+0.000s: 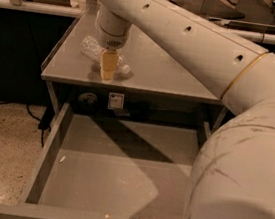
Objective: Place water bottle into top drawer
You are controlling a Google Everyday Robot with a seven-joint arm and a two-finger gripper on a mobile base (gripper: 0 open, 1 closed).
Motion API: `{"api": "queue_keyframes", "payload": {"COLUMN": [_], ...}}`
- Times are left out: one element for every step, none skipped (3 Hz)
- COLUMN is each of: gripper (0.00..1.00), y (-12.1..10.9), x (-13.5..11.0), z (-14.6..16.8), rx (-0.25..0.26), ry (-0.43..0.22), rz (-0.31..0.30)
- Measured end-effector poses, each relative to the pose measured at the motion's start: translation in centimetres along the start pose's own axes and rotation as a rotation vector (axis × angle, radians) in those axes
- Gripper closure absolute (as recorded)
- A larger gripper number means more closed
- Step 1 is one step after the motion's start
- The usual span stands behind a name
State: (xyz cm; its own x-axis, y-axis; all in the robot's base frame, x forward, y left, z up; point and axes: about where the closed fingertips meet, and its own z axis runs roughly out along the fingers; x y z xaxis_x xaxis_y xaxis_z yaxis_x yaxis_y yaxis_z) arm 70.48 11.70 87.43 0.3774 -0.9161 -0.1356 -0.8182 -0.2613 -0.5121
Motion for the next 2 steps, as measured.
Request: {"api": "queue_keyframes", "payload": {"gripper": [0.00,0.00], "y": [0.03,-0.58], "x": [0.00,0.33], "z": [0.09,0.80], "rx": [-0.001,0.004], "ry": [0.002,0.050], "rz": [0.001,0.012]}}
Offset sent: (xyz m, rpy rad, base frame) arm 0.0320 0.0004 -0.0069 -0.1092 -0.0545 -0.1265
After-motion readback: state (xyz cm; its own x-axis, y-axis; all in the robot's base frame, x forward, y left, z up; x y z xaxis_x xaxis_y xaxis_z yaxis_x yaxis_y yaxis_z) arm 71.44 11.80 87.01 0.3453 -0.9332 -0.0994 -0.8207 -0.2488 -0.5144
